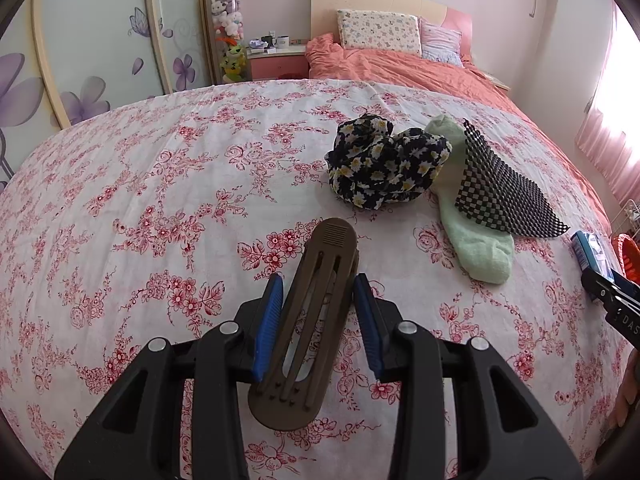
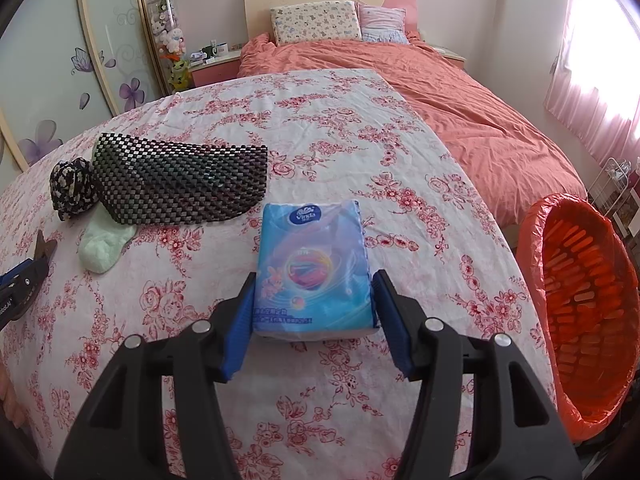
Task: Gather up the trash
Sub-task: 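Close the left tool on the brown hair clip and lift it, then carry the tissue packet and hair clip to the orange basket and release both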
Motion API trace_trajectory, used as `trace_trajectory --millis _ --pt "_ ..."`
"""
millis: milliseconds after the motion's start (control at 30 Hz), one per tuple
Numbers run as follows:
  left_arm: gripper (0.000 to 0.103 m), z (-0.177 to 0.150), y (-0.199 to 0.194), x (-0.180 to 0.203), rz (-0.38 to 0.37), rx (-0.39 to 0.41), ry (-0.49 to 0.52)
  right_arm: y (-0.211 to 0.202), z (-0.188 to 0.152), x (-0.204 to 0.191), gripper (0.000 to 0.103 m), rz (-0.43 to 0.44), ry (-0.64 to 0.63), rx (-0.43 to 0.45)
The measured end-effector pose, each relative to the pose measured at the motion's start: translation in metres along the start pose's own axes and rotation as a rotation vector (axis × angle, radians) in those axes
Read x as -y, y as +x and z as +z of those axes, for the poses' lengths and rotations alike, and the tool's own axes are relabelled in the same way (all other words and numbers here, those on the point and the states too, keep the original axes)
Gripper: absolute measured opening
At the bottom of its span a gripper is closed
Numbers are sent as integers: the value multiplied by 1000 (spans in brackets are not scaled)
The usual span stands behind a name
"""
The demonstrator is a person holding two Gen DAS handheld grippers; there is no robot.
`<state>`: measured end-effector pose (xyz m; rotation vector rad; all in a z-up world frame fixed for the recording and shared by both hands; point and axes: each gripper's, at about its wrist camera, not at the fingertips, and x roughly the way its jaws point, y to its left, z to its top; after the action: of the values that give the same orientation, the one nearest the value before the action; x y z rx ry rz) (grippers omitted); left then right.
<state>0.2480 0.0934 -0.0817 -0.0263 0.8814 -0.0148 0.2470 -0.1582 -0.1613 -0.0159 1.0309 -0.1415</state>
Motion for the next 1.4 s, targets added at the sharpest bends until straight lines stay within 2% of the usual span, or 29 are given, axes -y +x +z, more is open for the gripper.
trace_trajectory --millis 267,333,500,533,633,767,833,867,900,933,1000,1033,1400 --pt "38 0 0 0 -3 1 -1 0 0 0 57 -2 -1 0" --pt "38 0 0 0 -13 3 2 0 0 0 53 -2 -2 1" --pt "31 -1 -3 4 -9 11 19 -1 1 -2 50 5 -3 11" --pt "24 -2 -5 6 0 22 33 -3 0 -1 49 15 7 14" --pt "24 -2 -8 12 16 30 70 -7 0 3 48 56 43 13" --pt "24 -1 -4 9 23 16 64 -6 -2 3 48 49 42 11" --pt "27 -1 -3 7 18 16 45 -6 -2 1 48 43 37 15" --pt "40 0 -2 7 25 13 42 -6 -2 -1 48 41 34 13" --pt "46 1 0 7 31 0 37 -6 -2 -1 49 41 31 13" --pt "47 1 1 7 27 -4 29 -5 -2 -3 49 39 25 12" --pt "42 1 1 8 26 -4 33 -5 -3 -6 49 32 12 13" --pt "33 1 0 9 19 2 39 -6 -3 -5 48 35 11 15" --pt "33 2 -19 9 6 37 54 -27 -1 -4 46 86 16 49"
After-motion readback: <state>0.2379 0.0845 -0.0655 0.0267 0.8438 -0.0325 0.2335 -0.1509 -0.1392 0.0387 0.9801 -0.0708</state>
